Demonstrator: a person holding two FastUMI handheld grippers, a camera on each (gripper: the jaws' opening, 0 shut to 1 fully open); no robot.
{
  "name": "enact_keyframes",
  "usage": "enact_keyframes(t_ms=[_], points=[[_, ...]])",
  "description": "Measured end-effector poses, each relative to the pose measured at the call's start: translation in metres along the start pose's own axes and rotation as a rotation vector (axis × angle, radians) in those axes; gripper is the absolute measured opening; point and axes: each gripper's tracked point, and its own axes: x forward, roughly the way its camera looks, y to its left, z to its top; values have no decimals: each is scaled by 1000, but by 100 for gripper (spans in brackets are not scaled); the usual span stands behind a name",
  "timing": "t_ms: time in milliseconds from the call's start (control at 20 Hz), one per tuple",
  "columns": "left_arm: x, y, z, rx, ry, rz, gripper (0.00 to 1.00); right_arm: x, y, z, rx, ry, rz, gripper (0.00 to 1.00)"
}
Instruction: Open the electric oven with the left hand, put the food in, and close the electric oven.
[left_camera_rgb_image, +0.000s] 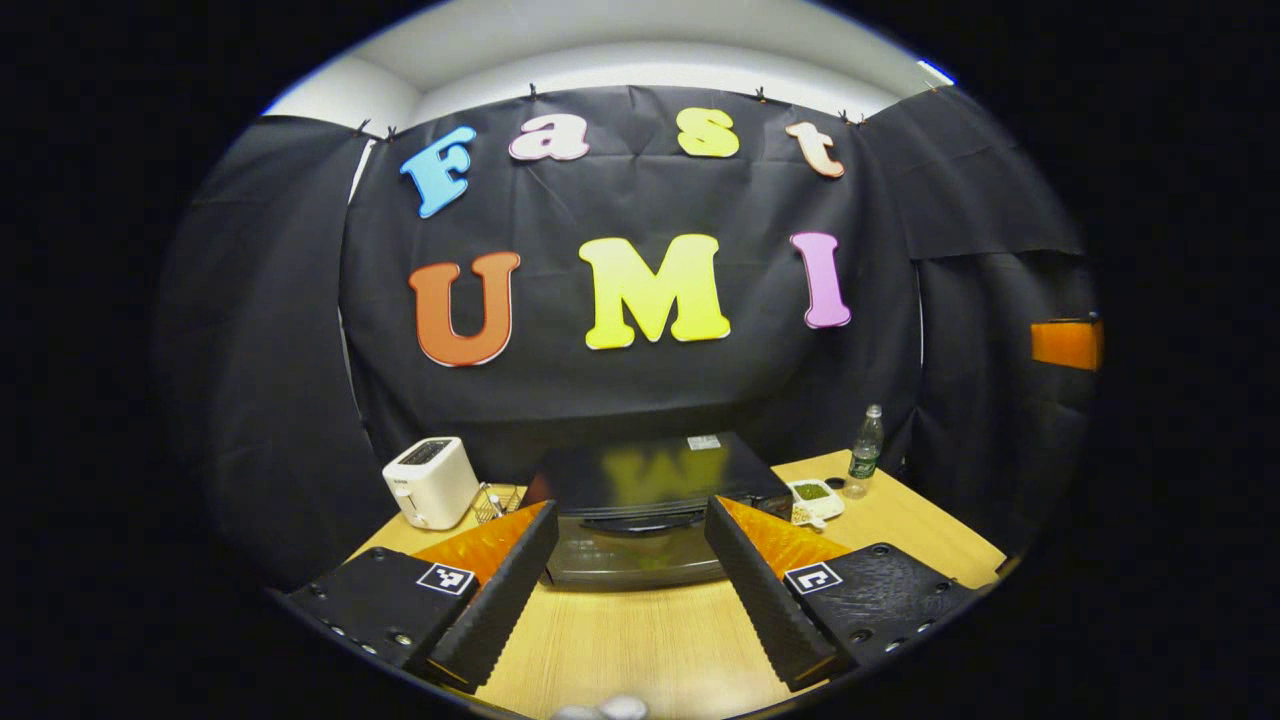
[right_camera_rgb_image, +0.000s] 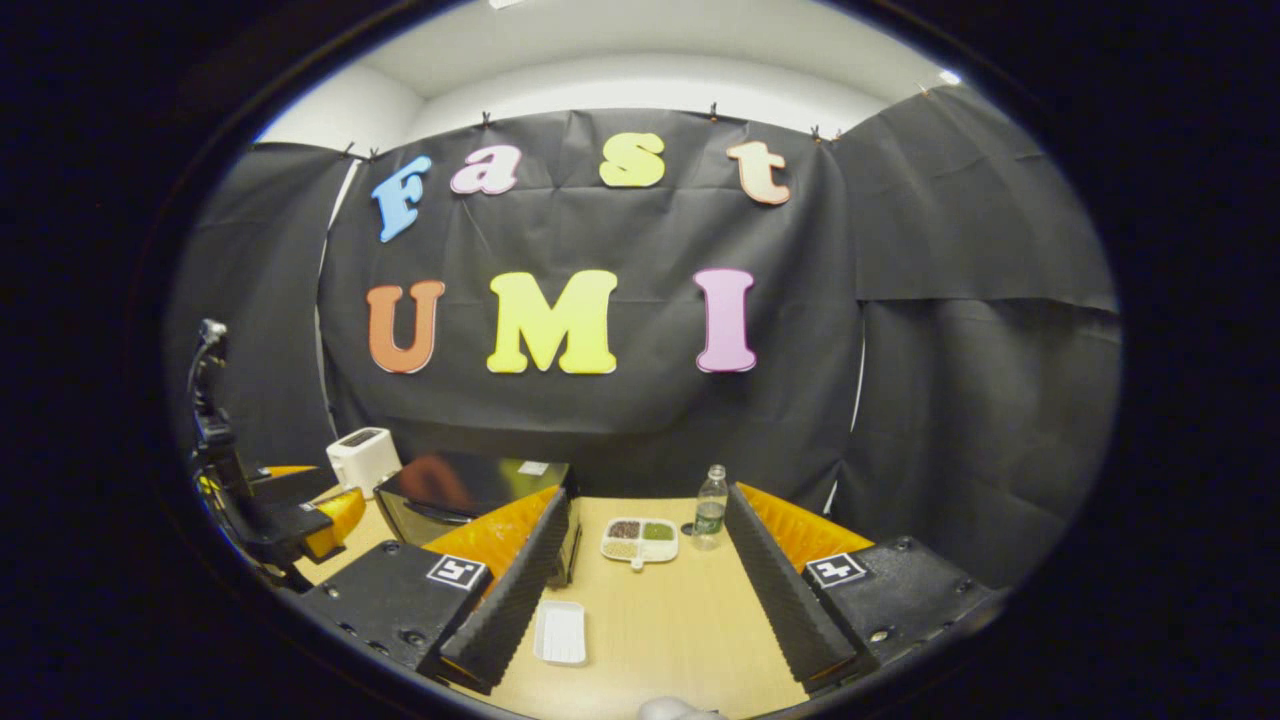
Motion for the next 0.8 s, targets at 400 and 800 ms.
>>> enact_keyframes(t_ms=[400,800], points=[[-56,11,78,0,-119,39,96,-4,4,27,31,-47,5,97],[-75,34,94,1,-156,89,88,-12,16,41,36,-77,25,97]])
